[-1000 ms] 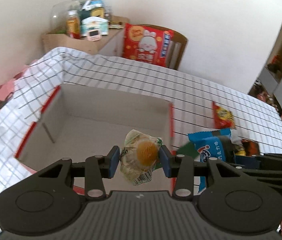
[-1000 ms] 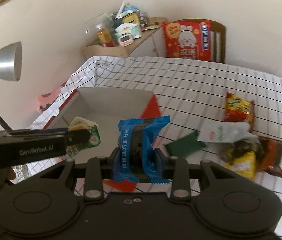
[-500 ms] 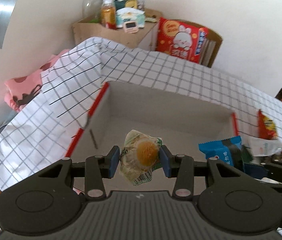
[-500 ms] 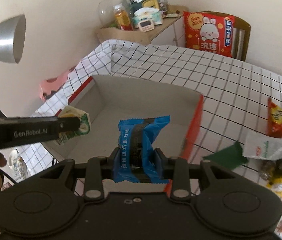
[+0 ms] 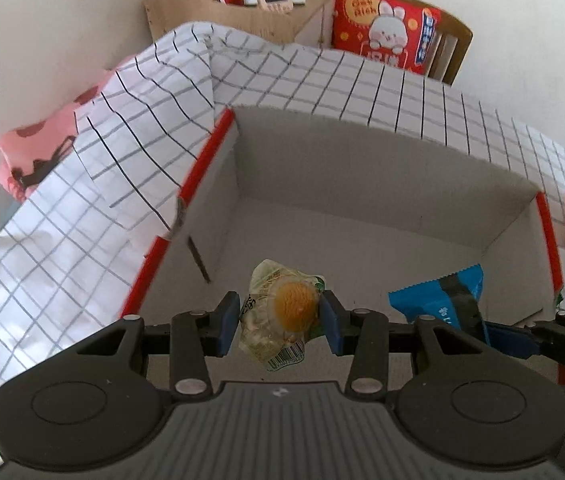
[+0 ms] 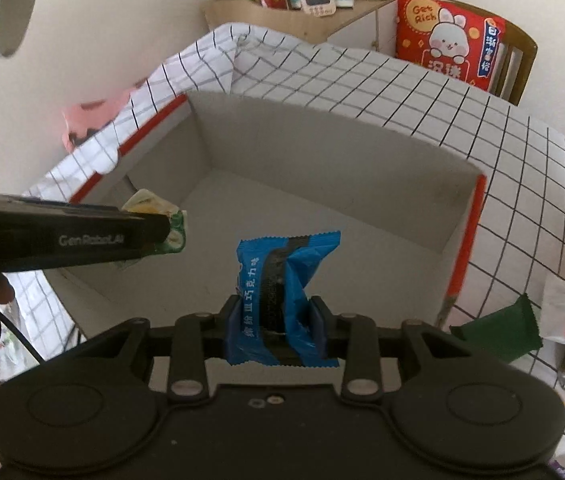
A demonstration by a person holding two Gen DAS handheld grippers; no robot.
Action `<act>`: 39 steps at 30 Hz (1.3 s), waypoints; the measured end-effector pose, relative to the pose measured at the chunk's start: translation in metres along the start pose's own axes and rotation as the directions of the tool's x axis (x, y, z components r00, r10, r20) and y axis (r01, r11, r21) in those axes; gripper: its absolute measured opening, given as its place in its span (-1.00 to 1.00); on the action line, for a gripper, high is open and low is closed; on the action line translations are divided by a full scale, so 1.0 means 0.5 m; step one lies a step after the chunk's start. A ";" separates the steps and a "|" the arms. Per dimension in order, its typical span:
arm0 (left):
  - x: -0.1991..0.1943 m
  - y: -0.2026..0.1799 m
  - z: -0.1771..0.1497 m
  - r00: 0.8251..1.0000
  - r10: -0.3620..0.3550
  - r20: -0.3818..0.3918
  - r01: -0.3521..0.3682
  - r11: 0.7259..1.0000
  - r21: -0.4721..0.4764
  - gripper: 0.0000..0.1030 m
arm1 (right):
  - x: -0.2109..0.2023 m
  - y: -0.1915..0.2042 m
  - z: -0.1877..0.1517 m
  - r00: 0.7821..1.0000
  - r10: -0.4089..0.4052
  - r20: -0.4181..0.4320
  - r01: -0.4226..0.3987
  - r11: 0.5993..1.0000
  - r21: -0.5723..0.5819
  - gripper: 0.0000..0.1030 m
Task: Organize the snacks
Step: 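Carry the blue bar and round pastry with both tools over the red box, then open both tools to drop the blue bar and pastry into the box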
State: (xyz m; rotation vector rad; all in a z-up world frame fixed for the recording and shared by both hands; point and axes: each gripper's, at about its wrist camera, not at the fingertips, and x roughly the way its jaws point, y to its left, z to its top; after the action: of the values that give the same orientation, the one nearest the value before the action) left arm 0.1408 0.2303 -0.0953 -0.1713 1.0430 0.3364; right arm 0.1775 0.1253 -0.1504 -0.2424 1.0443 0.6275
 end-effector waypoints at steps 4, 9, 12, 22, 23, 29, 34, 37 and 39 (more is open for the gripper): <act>0.021 -0.018 -0.003 1.000 -0.003 -0.031 0.005 0.999 0.033 -0.17 | 0.024 0.002 -0.002 0.999 -0.018 -0.028 0.017 1.000 -0.012 -0.33; 0.035 -0.035 -0.010 0.997 -0.009 -0.071 0.014 0.998 0.063 -0.15 | 0.036 0.006 -0.007 0.998 -0.031 -0.047 0.030 0.999 -0.023 -0.32; 0.040 -0.039 -0.015 0.997 -0.010 -0.081 0.015 0.997 0.070 -0.15 | 0.042 0.010 -0.007 0.998 -0.038 -0.056 0.037 0.999 -0.025 -0.31; 0.008 -0.036 -0.022 0.999 -0.012 -0.035 0.014 0.998 0.066 -0.12 | 0.021 0.009 -0.010 0.999 -0.040 -0.033 0.039 0.999 -0.031 -0.26; 0.003 -0.035 -0.023 0.999 -0.016 -0.028 0.018 0.998 0.065 -0.11 | 0.014 0.009 -0.013 0.999 -0.038 -0.027 0.037 0.999 -0.030 -0.24; -0.046 -0.039 -0.032 0.999 -0.028 0.027 0.026 0.997 0.071 -0.06 | -0.034 -0.002 -0.016 1.000 -0.015 0.018 0.015 1.000 0.001 -0.10; -0.087 -0.047 -0.041 0.997 -0.044 0.071 0.038 0.996 0.076 -0.05 | -0.078 -0.015 -0.023 0.998 0.001 0.056 -0.003 0.999 0.034 -0.06; -0.113 -0.054 -0.047 0.993 -0.054 0.103 0.045 0.995 0.087 -0.02 | -0.110 -0.022 -0.030 0.996 0.008 0.088 -0.012 0.999 0.043 0.01; -0.132 -0.061 -0.051 0.990 -0.065 0.123 0.054 0.994 0.090 0.06 | -0.133 -0.026 -0.035 0.993 0.004 0.114 -0.009 0.999 0.045 0.07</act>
State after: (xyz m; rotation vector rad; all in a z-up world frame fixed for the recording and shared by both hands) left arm 0.1006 0.1816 -0.0514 -0.1017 0.9242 0.2445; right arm 0.1492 0.0823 -0.1029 -0.1620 0.9485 0.6162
